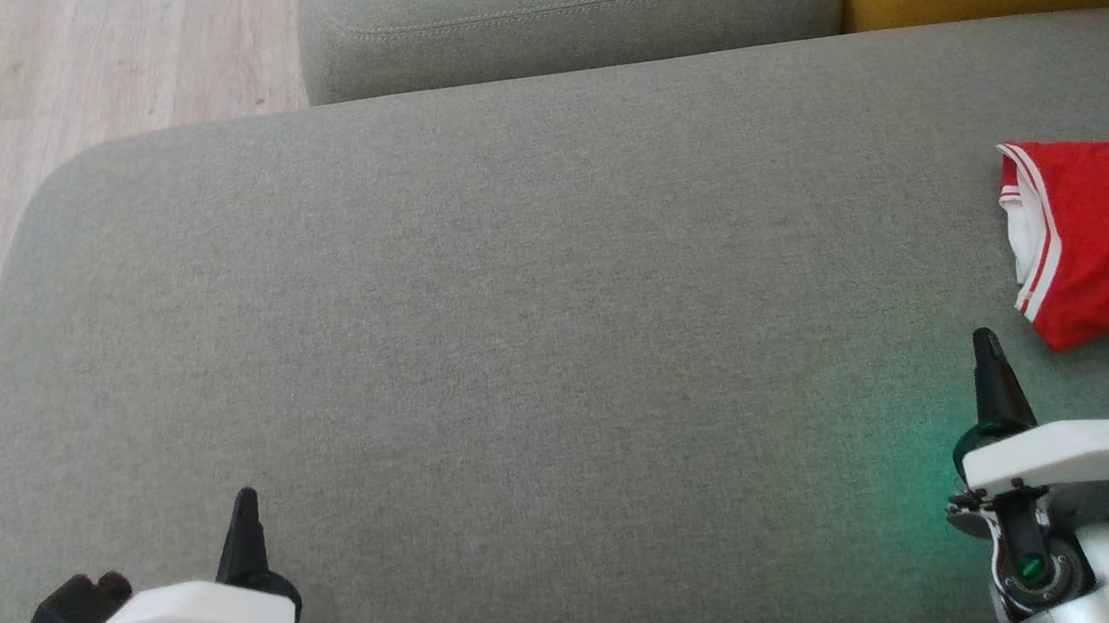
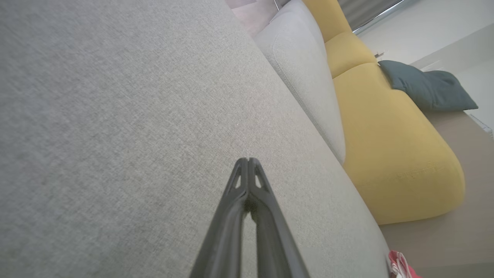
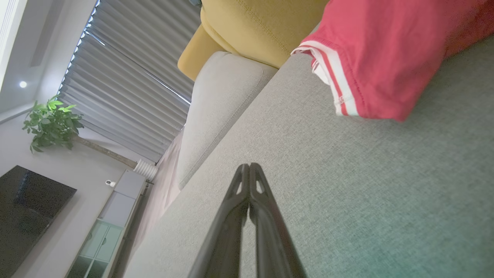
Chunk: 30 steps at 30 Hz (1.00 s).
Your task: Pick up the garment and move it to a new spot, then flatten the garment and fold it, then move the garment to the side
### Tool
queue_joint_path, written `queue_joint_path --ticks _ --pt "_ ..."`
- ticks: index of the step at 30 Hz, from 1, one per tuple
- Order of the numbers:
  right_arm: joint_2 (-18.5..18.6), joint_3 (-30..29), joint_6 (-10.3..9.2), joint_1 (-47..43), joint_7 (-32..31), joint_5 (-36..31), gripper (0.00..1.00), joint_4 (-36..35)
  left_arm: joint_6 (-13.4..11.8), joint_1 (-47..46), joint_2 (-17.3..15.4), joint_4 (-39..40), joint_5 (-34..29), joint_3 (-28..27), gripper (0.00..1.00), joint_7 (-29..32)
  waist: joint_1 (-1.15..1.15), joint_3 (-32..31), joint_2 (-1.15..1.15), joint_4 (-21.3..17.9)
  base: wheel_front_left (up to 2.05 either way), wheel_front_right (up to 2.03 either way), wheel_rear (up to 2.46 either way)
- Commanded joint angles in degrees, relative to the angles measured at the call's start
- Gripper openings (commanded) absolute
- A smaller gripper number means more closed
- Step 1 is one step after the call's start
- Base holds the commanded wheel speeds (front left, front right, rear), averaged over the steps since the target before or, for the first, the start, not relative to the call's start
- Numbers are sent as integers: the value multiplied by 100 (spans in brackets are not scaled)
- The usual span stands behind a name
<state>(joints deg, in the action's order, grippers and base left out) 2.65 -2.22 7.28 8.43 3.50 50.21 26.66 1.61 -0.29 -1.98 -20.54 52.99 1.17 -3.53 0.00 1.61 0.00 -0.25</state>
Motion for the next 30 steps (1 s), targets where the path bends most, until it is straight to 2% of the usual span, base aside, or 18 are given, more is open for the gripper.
queue_joint_path --ticks 1,30 --pt "20 20 12 73 -53 256 0 -264 74 -316 -57 223 226 -162 0 54 0 -5 0 1 0 0 0" --pt "21 -207 16 -77 -530 2240 0 -767 333 -454 -73 437 2087 -467 0 531 0 -75 0 13 0 0 0"
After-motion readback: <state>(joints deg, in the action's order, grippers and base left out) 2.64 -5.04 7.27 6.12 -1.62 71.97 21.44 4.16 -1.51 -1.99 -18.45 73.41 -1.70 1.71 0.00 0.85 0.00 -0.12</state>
